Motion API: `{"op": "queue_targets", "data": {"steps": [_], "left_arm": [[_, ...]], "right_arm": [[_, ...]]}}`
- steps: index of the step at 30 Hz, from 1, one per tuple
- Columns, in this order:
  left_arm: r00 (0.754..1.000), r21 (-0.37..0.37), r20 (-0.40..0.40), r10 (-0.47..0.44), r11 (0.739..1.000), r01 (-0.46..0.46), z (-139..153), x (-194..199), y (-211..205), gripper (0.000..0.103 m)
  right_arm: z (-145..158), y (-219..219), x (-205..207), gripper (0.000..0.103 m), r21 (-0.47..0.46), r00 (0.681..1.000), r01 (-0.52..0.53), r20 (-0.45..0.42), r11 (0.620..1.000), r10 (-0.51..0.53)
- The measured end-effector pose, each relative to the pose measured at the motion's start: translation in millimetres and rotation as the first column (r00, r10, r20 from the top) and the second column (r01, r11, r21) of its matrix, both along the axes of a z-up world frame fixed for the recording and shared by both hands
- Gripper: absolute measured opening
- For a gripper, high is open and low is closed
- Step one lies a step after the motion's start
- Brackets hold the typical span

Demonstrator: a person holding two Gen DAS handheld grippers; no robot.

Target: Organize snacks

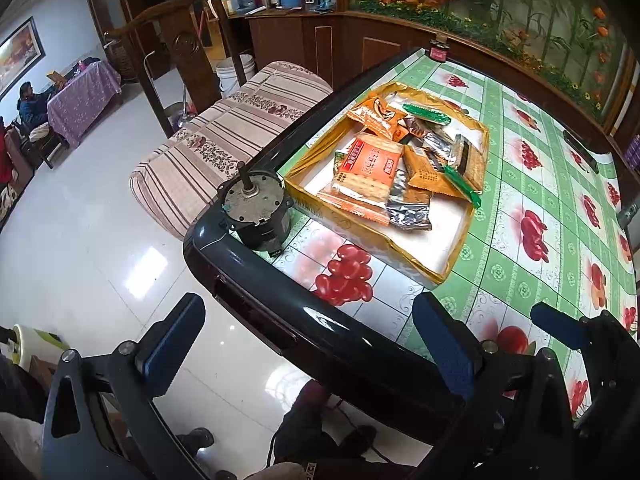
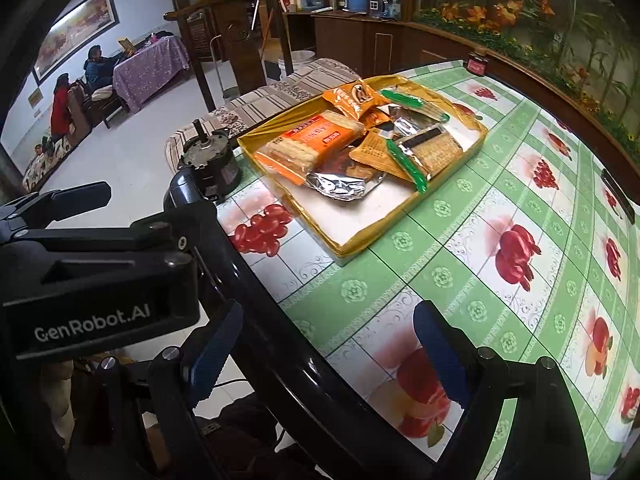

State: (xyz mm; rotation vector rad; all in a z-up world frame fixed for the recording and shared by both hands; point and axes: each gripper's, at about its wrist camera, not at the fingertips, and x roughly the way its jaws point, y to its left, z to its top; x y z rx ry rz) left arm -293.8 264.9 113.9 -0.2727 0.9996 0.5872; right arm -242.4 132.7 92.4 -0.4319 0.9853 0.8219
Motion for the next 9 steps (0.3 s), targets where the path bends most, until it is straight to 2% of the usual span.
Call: {"op": "queue_targets", "data": {"steps": [5,9], "left_arm": [[1.000,-0.048,0.008,0.001,0.999,-0.001,-0.8,6.1,7.8,0.103],[1.000,-0.078,0.006,-0.029,0.997,0.030,0.9,17.9,4.6,0.103]], "right_arm": [[2.3,2.1,0.1,0.089,0.009,1.000,-0.012,0.004,1.000,0.012],[6.8,-10.0,11.6,0.089,0.024,0.999,0.044,0.009,0.999,-0.044]]}}
